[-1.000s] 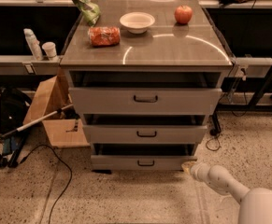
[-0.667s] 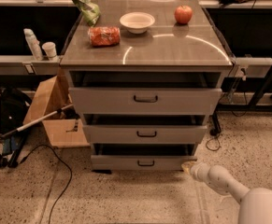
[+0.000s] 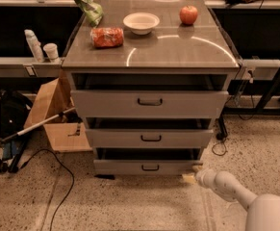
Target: Close bottom drawer
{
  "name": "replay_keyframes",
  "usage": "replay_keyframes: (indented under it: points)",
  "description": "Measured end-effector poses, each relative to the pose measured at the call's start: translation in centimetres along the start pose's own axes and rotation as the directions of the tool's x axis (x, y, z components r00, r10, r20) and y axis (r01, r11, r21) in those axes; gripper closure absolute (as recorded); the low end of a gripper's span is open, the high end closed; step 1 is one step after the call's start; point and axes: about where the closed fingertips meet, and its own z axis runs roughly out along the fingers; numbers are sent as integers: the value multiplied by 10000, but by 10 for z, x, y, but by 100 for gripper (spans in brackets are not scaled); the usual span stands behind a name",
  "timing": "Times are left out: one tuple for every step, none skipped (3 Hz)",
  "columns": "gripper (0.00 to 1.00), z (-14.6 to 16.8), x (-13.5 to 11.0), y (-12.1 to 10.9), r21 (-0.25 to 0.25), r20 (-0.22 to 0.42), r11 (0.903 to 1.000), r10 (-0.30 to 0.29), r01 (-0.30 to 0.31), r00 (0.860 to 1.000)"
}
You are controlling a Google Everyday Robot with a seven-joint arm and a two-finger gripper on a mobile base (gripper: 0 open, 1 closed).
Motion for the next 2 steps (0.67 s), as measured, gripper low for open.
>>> replay_keyframes:
  points:
    - [0,0,0,0,-2,0,10000,0,0,10000]
    - [0,0,0,0,-2,0,10000,0,0,10000]
